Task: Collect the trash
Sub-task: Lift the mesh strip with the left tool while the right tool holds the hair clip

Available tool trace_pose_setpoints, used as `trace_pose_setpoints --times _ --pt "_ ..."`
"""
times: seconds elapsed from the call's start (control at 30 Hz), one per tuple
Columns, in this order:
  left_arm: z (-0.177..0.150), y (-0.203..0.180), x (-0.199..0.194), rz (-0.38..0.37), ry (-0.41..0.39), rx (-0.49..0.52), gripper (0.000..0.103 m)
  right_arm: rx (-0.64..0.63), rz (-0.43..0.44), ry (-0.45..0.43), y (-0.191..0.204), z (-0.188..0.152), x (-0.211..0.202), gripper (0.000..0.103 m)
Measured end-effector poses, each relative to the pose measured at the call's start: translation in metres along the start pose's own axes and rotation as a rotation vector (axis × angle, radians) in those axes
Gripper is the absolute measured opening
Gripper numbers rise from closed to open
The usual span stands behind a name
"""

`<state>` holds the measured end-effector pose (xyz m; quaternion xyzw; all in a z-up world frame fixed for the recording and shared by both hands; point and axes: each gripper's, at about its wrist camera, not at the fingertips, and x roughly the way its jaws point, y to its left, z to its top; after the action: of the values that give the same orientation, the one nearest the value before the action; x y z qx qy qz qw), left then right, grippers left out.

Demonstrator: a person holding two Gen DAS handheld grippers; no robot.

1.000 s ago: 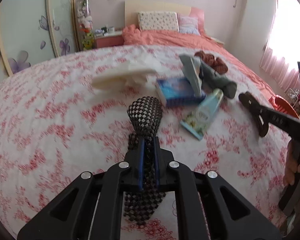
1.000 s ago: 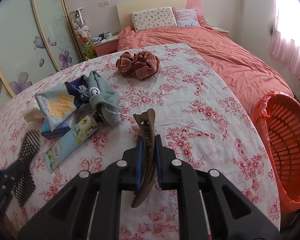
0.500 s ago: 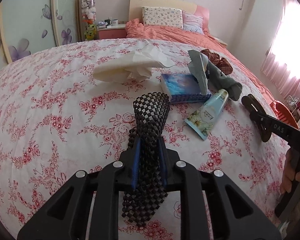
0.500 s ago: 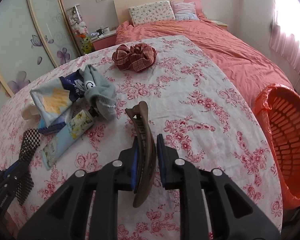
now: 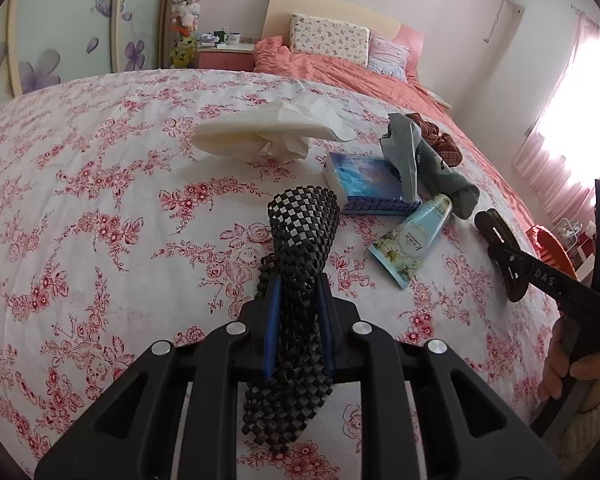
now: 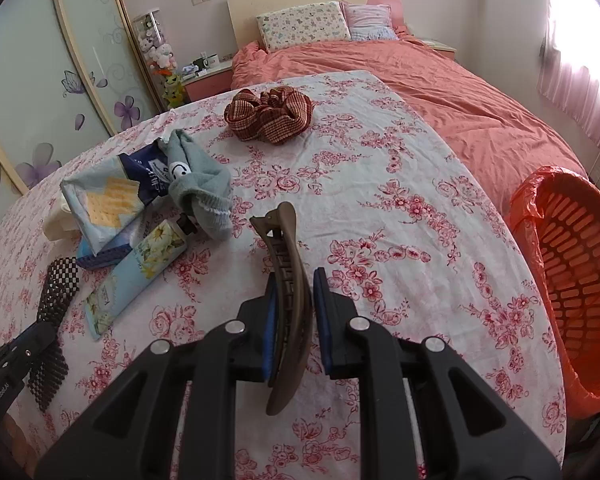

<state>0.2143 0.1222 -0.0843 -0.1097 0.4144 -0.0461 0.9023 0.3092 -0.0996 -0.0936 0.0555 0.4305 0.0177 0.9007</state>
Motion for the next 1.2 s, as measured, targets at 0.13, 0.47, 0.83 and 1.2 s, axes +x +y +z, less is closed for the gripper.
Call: trace_pose_setpoints --times 0.13,0.47,0.83,1.2 --pt "0.000 -0.003 0.001 0.012 0.001 0.010 0.019 -0.006 -0.006 0.000 0.001 0.000 0.000 0.018" --pt "0.000 -0.010 0.002 0.059 0.005 0.048 0.019 -0.002 -0.002 0.000 0.000 0.000 0.000 0.018" --pt "-0.002 -0.033 0.008 0.189 0.018 0.167 0.023 0.002 0.003 0.000 -0.001 0.000 0.000 0.018" --pt "-0.004 -0.036 0.009 0.201 0.018 0.179 0.025 -0.003 -0.003 0.000 0.000 0.000 0.000 0.018"
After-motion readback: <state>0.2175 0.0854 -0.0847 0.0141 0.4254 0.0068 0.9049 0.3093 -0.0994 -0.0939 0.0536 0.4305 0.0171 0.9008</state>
